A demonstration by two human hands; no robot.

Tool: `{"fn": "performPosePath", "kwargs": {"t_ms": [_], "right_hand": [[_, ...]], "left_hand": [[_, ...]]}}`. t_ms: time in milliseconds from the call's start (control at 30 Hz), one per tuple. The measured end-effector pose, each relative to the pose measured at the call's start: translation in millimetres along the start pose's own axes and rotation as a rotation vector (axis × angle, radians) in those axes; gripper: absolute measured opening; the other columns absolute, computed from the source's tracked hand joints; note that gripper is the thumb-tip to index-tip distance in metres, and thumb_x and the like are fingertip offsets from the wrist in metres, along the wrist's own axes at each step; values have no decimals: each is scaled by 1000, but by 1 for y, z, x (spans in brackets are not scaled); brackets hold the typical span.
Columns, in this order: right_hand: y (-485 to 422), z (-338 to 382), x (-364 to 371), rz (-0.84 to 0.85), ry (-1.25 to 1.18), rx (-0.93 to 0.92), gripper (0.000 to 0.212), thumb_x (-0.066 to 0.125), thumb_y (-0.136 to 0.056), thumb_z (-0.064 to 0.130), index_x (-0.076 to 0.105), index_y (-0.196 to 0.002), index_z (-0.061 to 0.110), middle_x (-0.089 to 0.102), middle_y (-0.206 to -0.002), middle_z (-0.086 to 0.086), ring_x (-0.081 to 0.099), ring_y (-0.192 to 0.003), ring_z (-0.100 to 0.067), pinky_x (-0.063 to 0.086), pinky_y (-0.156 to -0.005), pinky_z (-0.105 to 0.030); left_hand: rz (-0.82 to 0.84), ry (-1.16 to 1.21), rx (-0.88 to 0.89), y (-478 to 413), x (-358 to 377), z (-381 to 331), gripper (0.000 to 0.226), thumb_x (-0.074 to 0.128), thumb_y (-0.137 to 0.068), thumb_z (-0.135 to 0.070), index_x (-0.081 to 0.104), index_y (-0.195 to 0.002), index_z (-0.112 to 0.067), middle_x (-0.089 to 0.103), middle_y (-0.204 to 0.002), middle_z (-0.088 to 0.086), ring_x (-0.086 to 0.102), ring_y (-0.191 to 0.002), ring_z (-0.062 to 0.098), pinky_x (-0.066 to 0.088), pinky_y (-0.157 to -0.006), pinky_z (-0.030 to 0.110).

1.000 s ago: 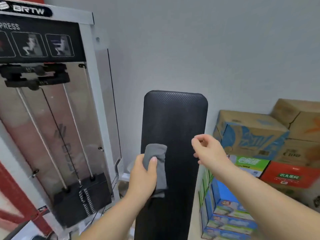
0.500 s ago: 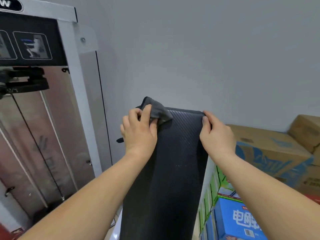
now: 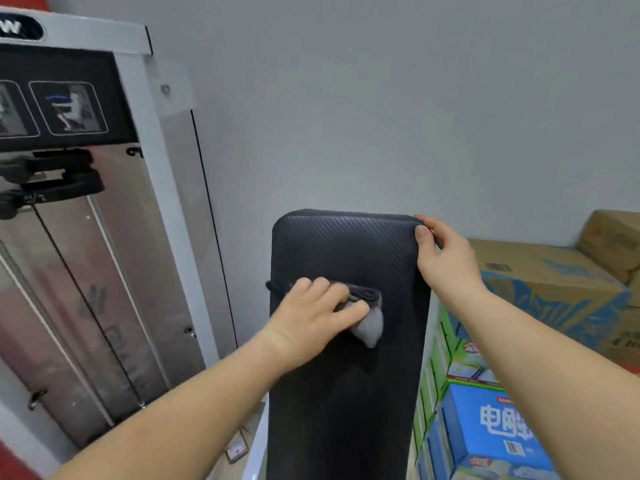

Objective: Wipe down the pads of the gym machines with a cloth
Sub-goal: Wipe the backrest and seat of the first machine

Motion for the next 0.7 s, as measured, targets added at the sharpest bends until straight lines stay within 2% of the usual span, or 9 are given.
{"fn": "performPosePath", "kwargs": {"t_ms": [100,200,267,367,433,500,600,667,700], "right_hand": [[0,6,1,-8,19,10,32,45,-106,42,61,-134,42,67,-127,16,59,-122,-13,46,-89,-33],[5,5,4,-19,24,0,32,44,-106,44,61,-134,44,67,-127,16,60,-119,-12,49,-91,-34],[4,2,4,-36,11,1,31,45,-106,45,61,-132,46,67,-127,18,60,-121,-11,50,-94,-34],[-1,0,0,-24,-64,3,29,50,-105,44,65,-130,45,67,-127,20,59,-123,-6,49,-103,-32],[-3,2,-1,9,-161,50,29,53,-105,39,68,-130,41,68,-123,16,59,-116,-5,48,-99,-30],[-2,4,-4,38,-232,94,27,56,-105,39,69,-128,43,69,-119,11,58,-106,-7,52,-93,-34],[-1,6,-4,47,-257,118,29,56,-104,40,69,-130,42,70,-127,9,61,-114,-9,54,-105,-46],[0,8,-5,45,-250,113,31,55,-105,39,67,-133,40,67,-130,12,60,-124,-11,53,-107,-48],[0,7,-5,49,-249,114,31,55,-105,39,67,-134,40,67,-131,13,59,-127,-11,53,-107,-48]], "left_hand": [[-180,-28,-496,-22,-31,92,41,73,-89,-23,62,-128,-17,54,-98,14,48,-79,34,37,-65,41],[-201,71,-853,-28,-28,80,41,61,-95,-28,53,-134,-20,49,-106,12,44,-90,33,41,-73,43],[-205,129,-845,-24,-13,32,43,65,-91,-28,53,-132,-21,48,-104,9,44,-87,30,43,-70,44],[-139,167,-507,-7,11,-35,49,80,-80,-23,61,-124,-20,52,-94,7,48,-76,30,41,-59,41],[-90,153,-258,-5,11,-35,48,80,-78,-22,62,-122,-20,54,-93,7,48,-73,29,38,-58,39],[-110,67,-161,-21,-1,-5,44,78,-79,-22,63,-121,-19,57,-95,9,49,-74,30,36,-59,40],[-250,38,-510,-70,-27,51,36,71,-88,-26,63,-123,-20,57,-105,11,52,-84,35,40,-67,44],[-254,70,-760,-97,-32,48,36,62,-96,-31,56,-131,-24,54,-117,7,49,-97,33,40,-77,45],[-252,75,-789,-104,-26,34,39,61,-96,-31,54,-134,-26,53,-120,6,48,-100,31,39,-79,45]]}}
Point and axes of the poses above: each hand's wrist, its own y-axis away from the middle knuckle, its own x-axis out of the palm, z = x × y, the point moved 3 cm from there along -y, towards the middle knuckle
